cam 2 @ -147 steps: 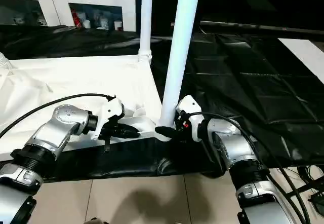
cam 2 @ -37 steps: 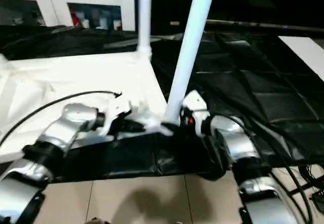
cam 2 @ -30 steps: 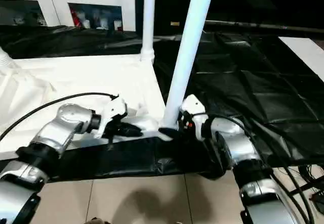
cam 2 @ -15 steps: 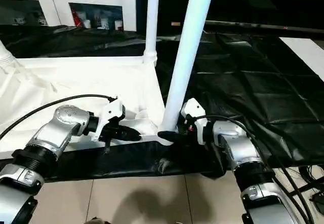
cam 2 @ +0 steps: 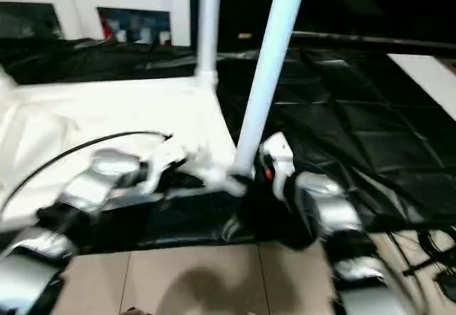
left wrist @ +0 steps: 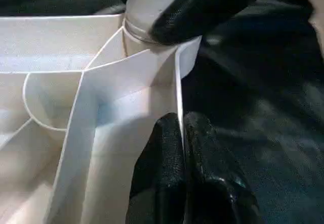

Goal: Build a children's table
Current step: Rotate leg to tighten

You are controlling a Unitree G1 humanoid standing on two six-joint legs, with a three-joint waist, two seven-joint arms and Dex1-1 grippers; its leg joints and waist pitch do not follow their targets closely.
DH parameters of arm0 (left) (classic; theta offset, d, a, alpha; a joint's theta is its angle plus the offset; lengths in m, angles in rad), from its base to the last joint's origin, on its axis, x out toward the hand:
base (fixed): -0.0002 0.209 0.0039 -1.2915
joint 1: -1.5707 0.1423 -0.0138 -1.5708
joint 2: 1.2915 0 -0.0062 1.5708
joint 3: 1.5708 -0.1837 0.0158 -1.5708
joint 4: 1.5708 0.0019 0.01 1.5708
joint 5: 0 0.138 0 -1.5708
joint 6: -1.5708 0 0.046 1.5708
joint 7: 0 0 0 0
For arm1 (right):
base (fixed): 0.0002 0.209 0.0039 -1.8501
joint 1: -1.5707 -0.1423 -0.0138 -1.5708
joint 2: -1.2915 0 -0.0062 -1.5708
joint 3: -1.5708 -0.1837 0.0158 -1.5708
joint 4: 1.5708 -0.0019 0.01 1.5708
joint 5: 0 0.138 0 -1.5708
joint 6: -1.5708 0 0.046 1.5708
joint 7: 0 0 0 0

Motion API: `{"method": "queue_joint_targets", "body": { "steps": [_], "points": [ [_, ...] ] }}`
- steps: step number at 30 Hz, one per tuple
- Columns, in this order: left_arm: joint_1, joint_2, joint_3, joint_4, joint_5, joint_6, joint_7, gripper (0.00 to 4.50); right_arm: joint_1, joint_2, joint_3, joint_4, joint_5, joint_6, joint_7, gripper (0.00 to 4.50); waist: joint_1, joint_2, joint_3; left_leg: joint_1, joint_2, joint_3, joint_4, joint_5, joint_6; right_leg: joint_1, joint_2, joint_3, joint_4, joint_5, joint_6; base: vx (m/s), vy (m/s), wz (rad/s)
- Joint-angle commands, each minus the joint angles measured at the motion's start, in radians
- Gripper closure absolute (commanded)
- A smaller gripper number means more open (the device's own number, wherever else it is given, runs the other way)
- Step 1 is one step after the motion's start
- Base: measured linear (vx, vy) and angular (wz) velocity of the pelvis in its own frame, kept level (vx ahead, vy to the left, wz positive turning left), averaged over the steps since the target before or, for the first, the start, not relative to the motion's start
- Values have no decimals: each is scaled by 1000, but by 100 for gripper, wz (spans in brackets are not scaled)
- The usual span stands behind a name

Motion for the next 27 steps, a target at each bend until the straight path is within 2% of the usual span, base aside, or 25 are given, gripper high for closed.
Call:
{"method": "queue_joint_targets", "body": {
  "steps": [1, 2, 4, 5, 7, 9, 11, 13, 15, 16, 20, 21, 23, 24, 27],
  "points": [
    [-35, -98, 5, 59, 8, 11, 160, 450, -27, 60, -20, 106, -32, 49, -229, 185, -4, 9, -54, 20, 26, -18, -72, -290, -11, 28, -54, 41, -93, -369, -177, 0, 0, 0],
    [-52, -129, 7, 81, 13, 17, 206, 450, -53, 89, -34, 133, -30, 53, -305, 185, -12, 8, -54, 17, 25, -19, -74, -300, -23, 28, -51, 39, -94, -378, -172, 0, 0, 0],
    [-70, -163, 7, 108, 21, 19, 250, 450, -86, 123, -50, 163, -29, 55, -383, 185, -18, 6, -55, 18, 23, -19, -73, -315, -27, 26, -49, 38, -97, -386, -168, 0, 0, 0],
    [-75, -172, 7, 117, 23, 17, 260, 450, -96, 132, -54, 172, -31, 55, -404, 185, -17, 9, -56, 19, 23, -20, -73, -317, -26, 26, -51, 38, -98, -382, -168, 0, 0, 0],
    [-87, -186, -2, 139, 37, -1, 274, 450, -123, 149, -30, 186, -73, 24, -442, 185, -16, 7, -57, 16, 21, -18, -72, -319, -11, 27, -50, 38, -101, -366, -165, 0, 0, 0],
    [-89, -186, -2, 142, 38, -4, 273, 450, -125, 153, -24, 183, -80, 7, -431, 185, -14, 5, -57, 13, 21, -17, -71, -308, 2, 28, -50, 38, -101, -355, -162, 0, 0, 0],
    [-92, -179, -1, 152, 42, -21, 267, 450, -126, 165, -34, 175, -62, -18, -388, 130, -14, 2, -57, 11, 21, -17, -72, -301, 12, 29, -50, 37, -101, -351, -162, 0, 0, 0],
    [-93, -167, 1, 162, 46, -35, 258, 450, -126, 171, -49, 169, -41, -33, -362, 116, -13, 5, -58, 9, 22, -18, -72, -289, 16, 31, -51, 37, -98, -339, -165, 0, 0, 0],
    [-92, -155, 1, 170, 48, -50, 250, 450, -126, 168, -46, 164, -35, -48, -335, 96, -13, 3, -57, 8, 24, -18, -74, -288, 21, 31, -51, 36, -97, -333, -170, 0, 0, 0],
    [-83, -138, -2, 163, 44, -64, 218, 450, -120, 152, -37, 142, -32, -60, -294, 73, -12, 0, -57, 8, 24, -17, -74, -286, 22, 31, -51, 37, -96, -326, -173, 0, 0, 0],
    [-70, -112, -4, 150, 37, -70, 166, 450, -98, 110, -16, 78, -25, -51, -185, 72, -10, -1, -57, 5, 25, -17, -73, -277, 37, 34, -52, 37, -95, -315, -177, 0, 0, 0],
    [-60, -85, 0, 141, 32, -79, 129, 450, -53, 42, 16, -21, -16, -39, -56, 72, -6, -1, -58, 4, 25, -17, -73, -260, 43, 38, -51, 37, -94, -288, -176, 0, 0, 0],
    [-57, -65, 4, 138, 25, -91, 94, 450, -21, -17, 31, -77, -18, -40, 20, 72, -2, 0, -61, 4, 27, -14, -67, -221, 67, 39, -51, 38, -82, -204, -200, 0, 0, 0],
    [-57, -65, 4, 138, 25, -91, 94, 450, -21, -17, 31, -77, -18, -40, 20, 72, -2, -1, -61, 1, 26, -14, -67, -212, 72, 41, -50, 38, -82, -194, -202, 0, 0, 0],
    [-44, -18, 3, 121, 4, -129, -18, 450, 48, -147, 58, -156, -30, -63, 171, 72, 0, 1, -61, 4, 28, -13, -65, -206, 79, 43, -50, 37, -82, -176, -216, 0, 0, 0]
  ]
}}
